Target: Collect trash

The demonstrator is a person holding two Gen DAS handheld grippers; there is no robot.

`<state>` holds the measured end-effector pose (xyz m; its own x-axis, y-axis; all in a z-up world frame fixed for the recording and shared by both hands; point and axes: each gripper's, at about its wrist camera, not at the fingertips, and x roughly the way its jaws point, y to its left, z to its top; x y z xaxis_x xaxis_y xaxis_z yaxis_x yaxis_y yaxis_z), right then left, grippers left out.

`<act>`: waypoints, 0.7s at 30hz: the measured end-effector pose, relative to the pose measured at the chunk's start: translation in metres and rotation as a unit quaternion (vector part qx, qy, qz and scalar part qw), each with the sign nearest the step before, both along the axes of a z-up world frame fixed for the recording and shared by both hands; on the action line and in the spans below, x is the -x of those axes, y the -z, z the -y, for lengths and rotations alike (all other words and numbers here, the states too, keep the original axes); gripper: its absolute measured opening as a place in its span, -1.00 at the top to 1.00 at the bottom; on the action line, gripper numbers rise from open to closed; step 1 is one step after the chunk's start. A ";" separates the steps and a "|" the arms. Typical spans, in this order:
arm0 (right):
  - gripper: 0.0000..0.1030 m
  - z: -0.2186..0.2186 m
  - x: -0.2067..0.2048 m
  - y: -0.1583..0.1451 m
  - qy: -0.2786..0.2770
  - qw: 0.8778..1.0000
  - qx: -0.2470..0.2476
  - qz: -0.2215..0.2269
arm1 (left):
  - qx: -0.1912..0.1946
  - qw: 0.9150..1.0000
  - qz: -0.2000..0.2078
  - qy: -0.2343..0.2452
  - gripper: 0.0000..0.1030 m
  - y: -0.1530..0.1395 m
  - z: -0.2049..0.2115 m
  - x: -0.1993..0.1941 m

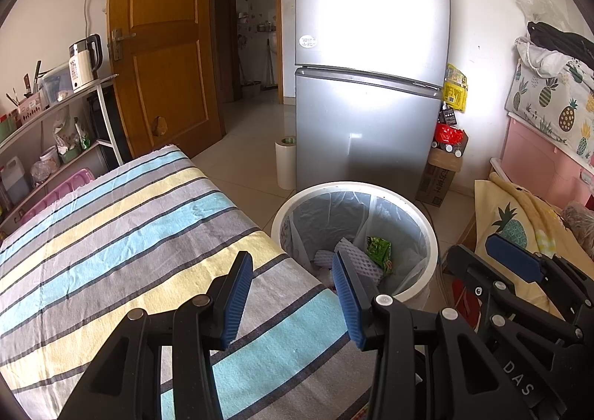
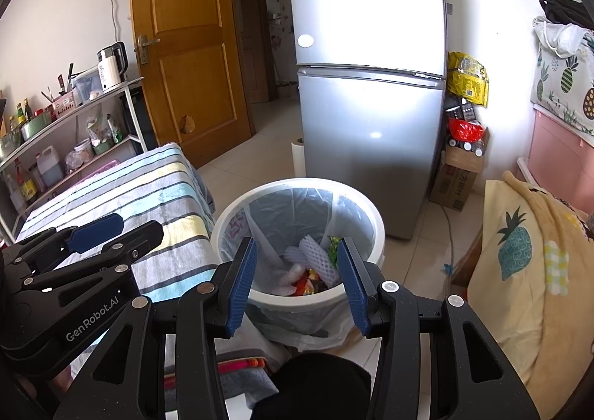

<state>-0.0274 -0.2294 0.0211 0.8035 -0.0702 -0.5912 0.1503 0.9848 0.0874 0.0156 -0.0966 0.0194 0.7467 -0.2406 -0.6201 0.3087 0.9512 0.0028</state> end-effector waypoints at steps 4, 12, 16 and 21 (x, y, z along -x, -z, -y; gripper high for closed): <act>0.10 0.000 0.000 0.000 0.000 1.000 0.001 0.000 | 0.000 1.000 0.000 -0.001 0.13 0.000 0.000 0.000; 0.10 0.000 0.000 0.000 0.000 1.000 0.000 0.000 | 0.000 1.000 0.001 -0.002 0.13 -0.001 0.000 0.001; 0.10 0.000 0.000 0.000 0.000 1.000 0.000 0.000 | 0.000 1.000 0.001 -0.001 0.13 -0.001 0.000 0.001; 0.10 -0.001 0.000 0.000 -0.001 1.000 0.000 0.001 | 0.000 1.000 0.001 -0.001 0.13 -0.001 0.000 0.001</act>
